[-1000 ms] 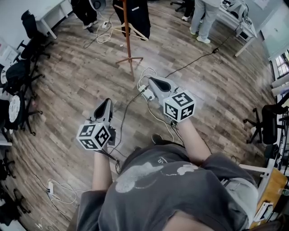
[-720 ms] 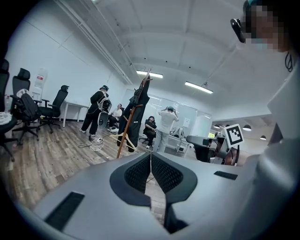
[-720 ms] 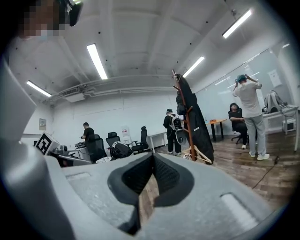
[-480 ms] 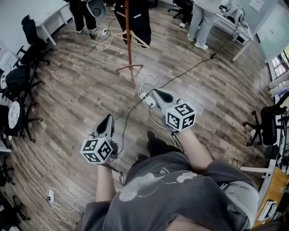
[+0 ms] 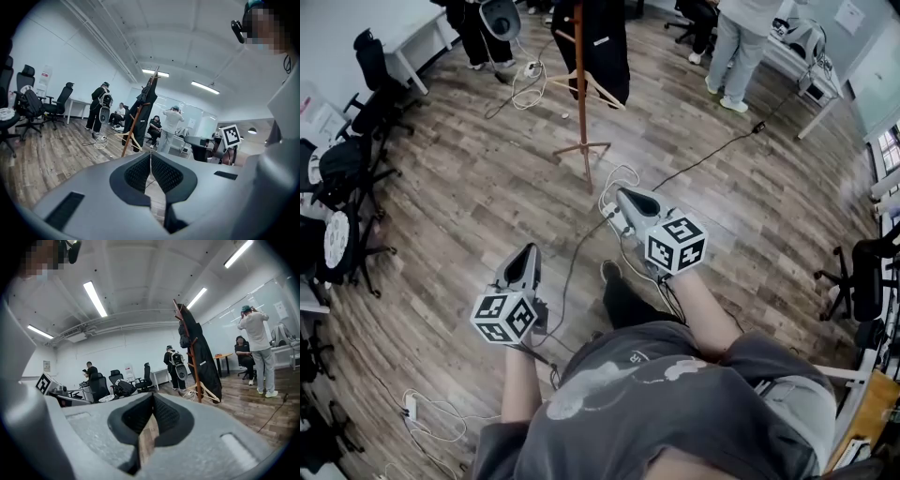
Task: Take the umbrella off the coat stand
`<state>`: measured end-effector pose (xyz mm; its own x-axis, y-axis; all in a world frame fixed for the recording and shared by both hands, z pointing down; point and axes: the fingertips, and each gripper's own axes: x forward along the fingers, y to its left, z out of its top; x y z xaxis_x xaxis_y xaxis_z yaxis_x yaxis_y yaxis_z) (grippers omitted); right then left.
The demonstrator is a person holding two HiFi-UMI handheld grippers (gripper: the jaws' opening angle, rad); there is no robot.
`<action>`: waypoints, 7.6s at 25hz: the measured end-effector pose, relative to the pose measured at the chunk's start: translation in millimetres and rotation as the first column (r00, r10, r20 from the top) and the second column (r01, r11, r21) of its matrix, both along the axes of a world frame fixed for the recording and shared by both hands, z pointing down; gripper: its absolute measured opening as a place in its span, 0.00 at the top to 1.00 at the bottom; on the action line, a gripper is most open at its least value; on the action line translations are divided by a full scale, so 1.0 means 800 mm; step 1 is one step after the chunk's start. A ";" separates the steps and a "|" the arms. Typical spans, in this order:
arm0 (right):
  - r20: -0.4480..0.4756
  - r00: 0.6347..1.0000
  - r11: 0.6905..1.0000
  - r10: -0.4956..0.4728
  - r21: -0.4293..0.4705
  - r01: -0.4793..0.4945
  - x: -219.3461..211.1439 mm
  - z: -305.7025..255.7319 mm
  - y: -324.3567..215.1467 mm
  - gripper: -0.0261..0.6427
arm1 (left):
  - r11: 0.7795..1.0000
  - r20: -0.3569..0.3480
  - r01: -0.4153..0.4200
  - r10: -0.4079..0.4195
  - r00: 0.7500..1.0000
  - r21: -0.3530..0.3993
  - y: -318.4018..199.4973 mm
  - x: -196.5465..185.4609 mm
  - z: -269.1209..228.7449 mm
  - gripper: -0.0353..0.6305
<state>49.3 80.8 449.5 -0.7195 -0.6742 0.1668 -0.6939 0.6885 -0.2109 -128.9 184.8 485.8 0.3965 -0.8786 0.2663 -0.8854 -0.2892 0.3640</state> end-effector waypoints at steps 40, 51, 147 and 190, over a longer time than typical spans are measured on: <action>0.078 0.997 0.999 0.027 0.036 -0.030 0.021 -0.028 -0.475 0.96 | 0.990 0.028 -0.008 0.004 1.000 0.138 -0.494 -0.004 -0.090 0.93; 0.064 0.982 0.981 0.176 0.067 -0.180 0.022 -0.042 -0.542 0.96 | 0.962 0.034 -0.182 0.179 0.983 0.203 -0.614 -0.021 -0.127 0.93; 0.101 0.882 0.839 0.460 0.276 -0.470 -0.010 -0.183 -0.736 0.96 | 0.649 0.270 -0.686 0.632 0.727 0.327 -1.003 0.072 -0.356 0.53; 0.151 0.936 0.895 0.319 0.277 -0.350 -0.028 -0.208 -0.682 0.96 | 0.639 0.197 -0.633 0.619 0.761 0.436 -0.880 0.060 -0.428 0.53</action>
<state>26.9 -464.8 282.8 -0.4455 -0.8846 -0.1377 -0.8800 0.4610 -0.1142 -81.2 -519.2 143.1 0.8961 -0.4380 -0.0712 -0.4378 -0.8989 0.0189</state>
